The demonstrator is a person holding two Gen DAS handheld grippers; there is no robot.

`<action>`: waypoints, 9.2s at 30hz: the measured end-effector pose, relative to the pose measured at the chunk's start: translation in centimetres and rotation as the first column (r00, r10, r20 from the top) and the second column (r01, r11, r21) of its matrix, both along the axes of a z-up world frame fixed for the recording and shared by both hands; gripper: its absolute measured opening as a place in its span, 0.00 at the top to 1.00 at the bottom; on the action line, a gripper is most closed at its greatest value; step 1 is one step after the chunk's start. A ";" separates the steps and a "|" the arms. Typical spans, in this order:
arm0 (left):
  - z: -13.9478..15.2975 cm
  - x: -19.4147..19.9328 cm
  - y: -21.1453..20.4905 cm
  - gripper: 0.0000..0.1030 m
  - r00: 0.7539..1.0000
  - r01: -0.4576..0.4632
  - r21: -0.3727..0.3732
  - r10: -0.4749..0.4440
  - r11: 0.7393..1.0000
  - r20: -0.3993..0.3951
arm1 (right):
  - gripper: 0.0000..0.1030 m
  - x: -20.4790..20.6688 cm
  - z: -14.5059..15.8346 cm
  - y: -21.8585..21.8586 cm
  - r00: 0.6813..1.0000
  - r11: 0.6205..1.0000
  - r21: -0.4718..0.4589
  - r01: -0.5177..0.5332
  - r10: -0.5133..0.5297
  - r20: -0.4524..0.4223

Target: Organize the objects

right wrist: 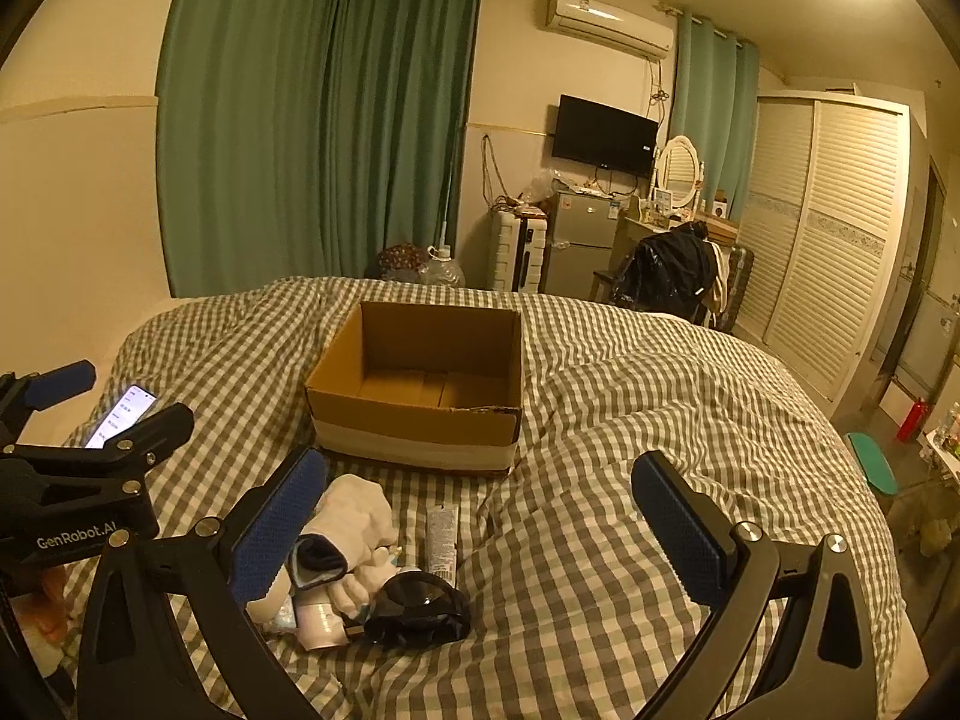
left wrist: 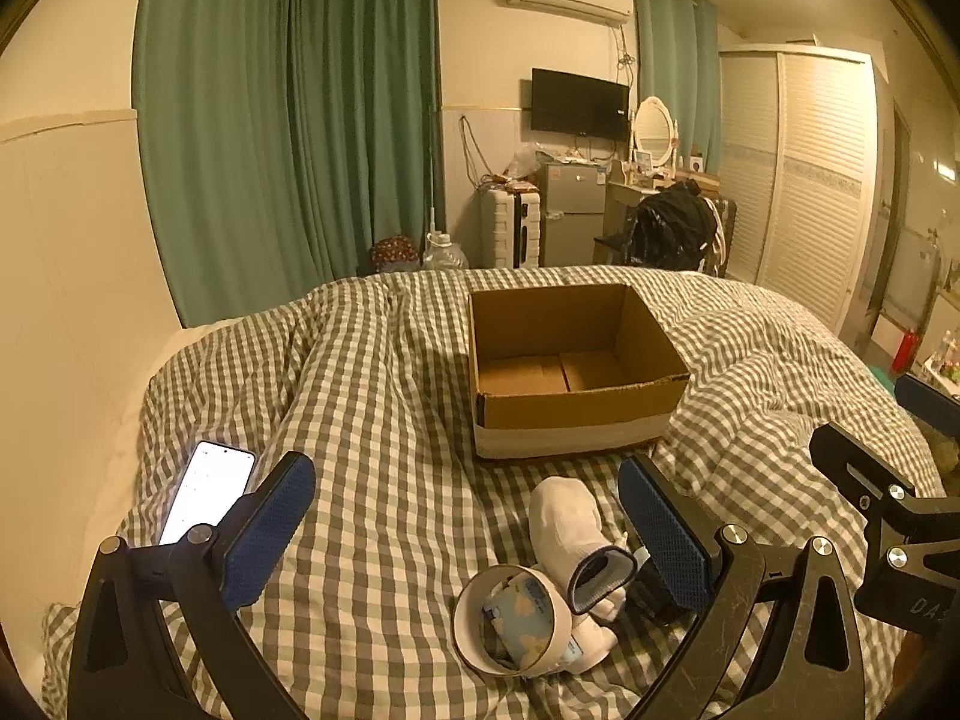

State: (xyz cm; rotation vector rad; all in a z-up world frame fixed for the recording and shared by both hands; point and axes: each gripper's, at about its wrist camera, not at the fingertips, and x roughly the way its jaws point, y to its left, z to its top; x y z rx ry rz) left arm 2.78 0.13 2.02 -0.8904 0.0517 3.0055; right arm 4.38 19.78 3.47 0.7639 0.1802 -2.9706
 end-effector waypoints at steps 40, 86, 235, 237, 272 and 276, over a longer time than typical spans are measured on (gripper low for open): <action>-15.9 -6.1 1.8 0.00 0.890 0.179 -0.009 -0.158 0.984 0.427 | 0.10 -6.0 -15.8 -1.7 0.863 0.981 0.050 -0.188 0.140 0.486; 2.1 -1.7 0.8 0.19 0.967 0.228 0.020 -0.229 0.973 0.110 | 0.74 -0.1 0.2 -1.8 0.974 0.981 0.057 -0.187 0.178 0.141; -16.9 -6.5 2.0 0.09 0.880 0.156 0.025 -0.150 0.987 0.451 | 0.76 -7.7 -17.3 -2.1 0.824 0.977 0.041 -0.211 0.156 0.544; -17.0 -6.5 2.1 0.11 0.881 0.164 0.025 -0.158 0.986 0.446 | 0.76 -8.0 -17.6 -2.2 0.820 0.977 0.040 -0.209 0.153 0.552; 1.8 -3.5 0.6 0.67 0.946 0.268 0.097 -0.281 0.959 0.164 | 0.78 -1.5 -0.6 -2.3 0.939 0.967 0.014 -0.255 0.245 0.242; 4.4 -6.3 1.2 0.67 0.956 0.267 0.052 -0.271 0.962 0.113 | 0.78 -3.3 3.2 -2.5 0.946 0.962 0.006 -0.273 0.267 0.181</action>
